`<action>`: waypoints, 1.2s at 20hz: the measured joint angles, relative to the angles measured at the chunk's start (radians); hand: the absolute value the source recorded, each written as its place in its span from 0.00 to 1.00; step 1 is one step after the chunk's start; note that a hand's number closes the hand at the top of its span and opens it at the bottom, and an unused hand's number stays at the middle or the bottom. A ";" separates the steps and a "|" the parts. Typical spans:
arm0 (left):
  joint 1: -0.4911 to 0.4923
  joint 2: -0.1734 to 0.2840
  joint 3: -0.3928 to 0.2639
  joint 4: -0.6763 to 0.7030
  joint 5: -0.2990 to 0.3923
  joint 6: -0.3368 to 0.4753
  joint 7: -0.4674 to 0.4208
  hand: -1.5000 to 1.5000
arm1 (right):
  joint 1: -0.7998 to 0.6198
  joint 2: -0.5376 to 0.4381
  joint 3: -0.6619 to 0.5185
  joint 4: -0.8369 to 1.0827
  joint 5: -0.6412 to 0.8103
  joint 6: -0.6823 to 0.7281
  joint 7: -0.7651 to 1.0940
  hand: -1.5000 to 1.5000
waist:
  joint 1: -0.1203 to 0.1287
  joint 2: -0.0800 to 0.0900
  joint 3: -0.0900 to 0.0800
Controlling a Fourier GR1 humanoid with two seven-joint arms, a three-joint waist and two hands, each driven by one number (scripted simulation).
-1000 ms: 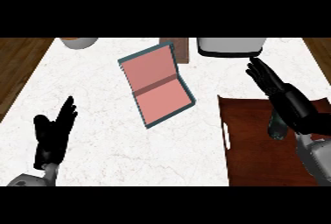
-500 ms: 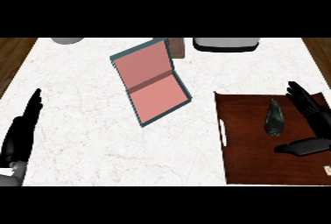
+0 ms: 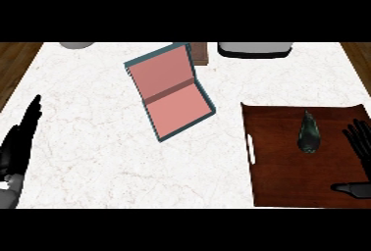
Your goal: Pick the eggplant from the tray and place it in the cardboard box
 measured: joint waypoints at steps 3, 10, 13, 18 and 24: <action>-0.017 -0.007 0.004 0.033 -0.007 -0.010 -0.019 0.50 | -0.054 -0.056 0.020 0.097 0.094 -0.010 -0.063 0.00 | 0.008 0.001 -0.001; -0.033 -0.015 0.003 0.037 -0.018 -0.027 -0.013 0.50 | -0.178 -0.192 0.148 0.209 0.314 0.019 -0.065 0.00 | 0.024 -0.001 -0.002; -0.024 -0.022 0.005 0.042 -0.023 -0.032 -0.029 0.50 | -0.245 -0.211 0.213 0.244 0.401 0.038 -0.042 0.00 | 0.030 -0.001 -0.003; -0.048 -0.020 0.018 0.048 -0.029 -0.049 -0.014 0.50 | -0.370 -0.179 0.299 0.331 0.521 0.066 -0.011 0.00 | 0.032 0.000 -0.003; -0.058 -0.041 0.036 0.083 -0.047 -0.060 -0.032 0.50 | -0.472 -0.120 0.353 0.462 0.625 0.064 -0.011 0.00 | 0.024 -0.001 -0.003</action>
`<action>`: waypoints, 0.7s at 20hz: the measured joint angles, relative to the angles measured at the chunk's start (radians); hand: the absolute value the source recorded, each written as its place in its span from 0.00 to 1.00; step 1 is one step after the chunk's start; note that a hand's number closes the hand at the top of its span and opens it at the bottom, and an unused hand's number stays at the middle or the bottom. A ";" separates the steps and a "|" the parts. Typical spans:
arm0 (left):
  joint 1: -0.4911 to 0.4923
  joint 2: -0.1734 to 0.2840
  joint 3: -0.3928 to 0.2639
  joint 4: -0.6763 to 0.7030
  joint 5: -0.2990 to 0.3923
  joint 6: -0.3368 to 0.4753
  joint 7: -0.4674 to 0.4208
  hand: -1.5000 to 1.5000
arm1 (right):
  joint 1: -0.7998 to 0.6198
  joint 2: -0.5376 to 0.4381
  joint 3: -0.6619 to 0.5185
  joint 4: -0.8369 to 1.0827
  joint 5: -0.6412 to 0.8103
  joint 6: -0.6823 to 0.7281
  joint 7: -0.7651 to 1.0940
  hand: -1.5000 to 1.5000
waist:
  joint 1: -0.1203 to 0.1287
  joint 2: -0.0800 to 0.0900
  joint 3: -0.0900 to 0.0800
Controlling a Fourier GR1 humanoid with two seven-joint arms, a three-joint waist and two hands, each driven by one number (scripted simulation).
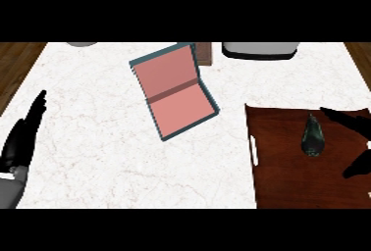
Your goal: Pick the eggplant from the tray and place it in the cardboard box
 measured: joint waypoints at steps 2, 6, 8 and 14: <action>-0.014 -0.010 -0.001 0.003 -0.013 0.002 0.016 0.50 | -0.018 0.021 0.012 0.040 0.030 -0.013 -0.019 0.00 | -0.002 0.000 0.001; 0.004 -0.018 0.021 0.010 -0.020 -0.016 -0.005 0.50 | -0.061 0.045 0.019 0.094 0.072 -0.020 -0.035 0.00 | -0.008 -0.002 0.000; 0.005 -0.021 0.033 0.018 -0.021 -0.027 -0.011 0.50 | -0.084 0.053 0.018 0.122 0.088 -0.021 -0.038 0.00 | -0.009 -0.002 0.000; 0.004 -0.033 0.056 0.026 -0.042 -0.039 -0.019 0.50 | -0.104 0.083 0.006 0.167 0.109 -0.032 -0.065 0.00 | -0.012 -0.002 0.000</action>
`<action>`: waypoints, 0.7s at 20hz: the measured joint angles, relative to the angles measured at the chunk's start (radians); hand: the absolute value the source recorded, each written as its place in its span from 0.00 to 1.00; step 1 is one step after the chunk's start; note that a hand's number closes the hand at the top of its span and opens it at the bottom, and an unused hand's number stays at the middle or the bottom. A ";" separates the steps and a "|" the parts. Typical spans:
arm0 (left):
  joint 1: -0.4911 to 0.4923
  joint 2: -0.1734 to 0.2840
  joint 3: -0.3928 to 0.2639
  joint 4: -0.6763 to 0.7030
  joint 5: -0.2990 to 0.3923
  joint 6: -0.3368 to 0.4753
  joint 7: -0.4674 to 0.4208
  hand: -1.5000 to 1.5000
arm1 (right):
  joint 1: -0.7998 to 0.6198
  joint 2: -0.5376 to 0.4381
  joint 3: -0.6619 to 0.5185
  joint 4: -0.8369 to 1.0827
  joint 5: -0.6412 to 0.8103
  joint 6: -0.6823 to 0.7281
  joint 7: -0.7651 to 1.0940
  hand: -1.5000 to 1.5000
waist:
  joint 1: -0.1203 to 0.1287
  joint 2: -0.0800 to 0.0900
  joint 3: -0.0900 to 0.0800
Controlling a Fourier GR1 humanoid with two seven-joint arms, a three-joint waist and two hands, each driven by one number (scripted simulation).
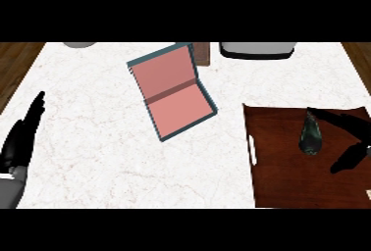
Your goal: Pick the eggplant from the tray and place it in the cardboard box
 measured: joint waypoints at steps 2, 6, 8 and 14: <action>0.016 -0.007 0.006 -0.002 -0.004 -0.003 -0.009 0.50 | -0.008 0.001 -0.008 -0.004 0.000 0.008 -0.002 0.00 | -0.002 -0.002 0.000; 0.026 -0.014 0.018 -0.013 -0.015 -0.006 -0.004 0.50 | -0.012 0.011 -0.018 -0.014 0.002 0.009 -0.019 0.00 | -0.004 -0.003 0.000; 0.023 -0.018 0.023 -0.018 -0.024 -0.005 0.012 0.50 | -0.015 0.015 -0.028 -0.034 -0.002 0.011 -0.014 0.00 | -0.010 -0.005 -0.001; 0.043 -0.028 0.045 -0.039 -0.041 -0.018 0.015 0.50 | -0.015 0.011 -0.024 -0.074 0.023 0.032 0.011 0.00 | -0.015 -0.007 -0.002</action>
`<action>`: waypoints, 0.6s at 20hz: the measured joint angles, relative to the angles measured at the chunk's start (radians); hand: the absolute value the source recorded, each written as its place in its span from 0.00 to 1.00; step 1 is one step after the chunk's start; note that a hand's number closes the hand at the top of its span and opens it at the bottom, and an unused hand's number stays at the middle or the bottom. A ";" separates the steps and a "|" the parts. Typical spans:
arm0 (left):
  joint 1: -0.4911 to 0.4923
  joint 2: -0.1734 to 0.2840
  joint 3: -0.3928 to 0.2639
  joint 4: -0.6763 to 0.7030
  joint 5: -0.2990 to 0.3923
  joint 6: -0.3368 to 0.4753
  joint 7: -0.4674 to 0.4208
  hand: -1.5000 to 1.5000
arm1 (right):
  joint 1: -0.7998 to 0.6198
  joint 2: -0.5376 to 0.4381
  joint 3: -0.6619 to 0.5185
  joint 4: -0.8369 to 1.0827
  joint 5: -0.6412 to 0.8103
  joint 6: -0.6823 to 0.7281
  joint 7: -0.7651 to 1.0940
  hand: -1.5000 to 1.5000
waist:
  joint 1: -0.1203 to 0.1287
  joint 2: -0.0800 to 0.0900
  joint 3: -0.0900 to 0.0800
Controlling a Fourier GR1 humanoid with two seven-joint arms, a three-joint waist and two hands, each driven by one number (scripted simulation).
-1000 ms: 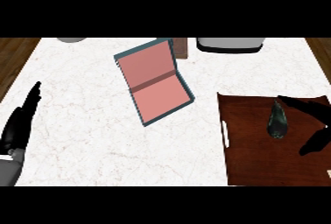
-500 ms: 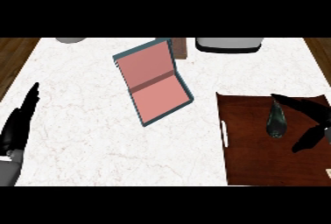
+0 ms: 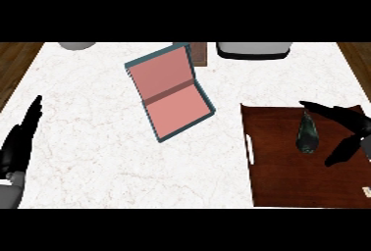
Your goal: Pick the eggplant from the tray and place it in the cardboard box
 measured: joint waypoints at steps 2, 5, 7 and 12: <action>-0.004 -0.003 0.012 0.004 -0.003 -0.010 -0.003 0.50 | -0.003 0.008 0.006 -0.006 0.017 0.005 0.021 0.00 | -0.001 0.000 0.000; 0.001 -0.011 0.016 -0.013 -0.020 -0.013 0.016 0.50 | -0.003 0.024 0.009 -0.003 0.038 0.012 0.055 0.00 | 0.000 0.000 0.000; -0.010 -0.028 0.020 0.002 -0.033 -0.012 0.011 0.50 | -0.007 0.041 0.007 0.008 0.051 0.011 0.071 0.00 | 0.000 0.001 0.000; 0.001 -0.039 0.042 0.002 -0.047 -0.031 -0.003 0.50 | -0.004 0.074 -0.023 0.027 0.063 -0.061 0.080 1.00 | 0.003 -0.002 -0.005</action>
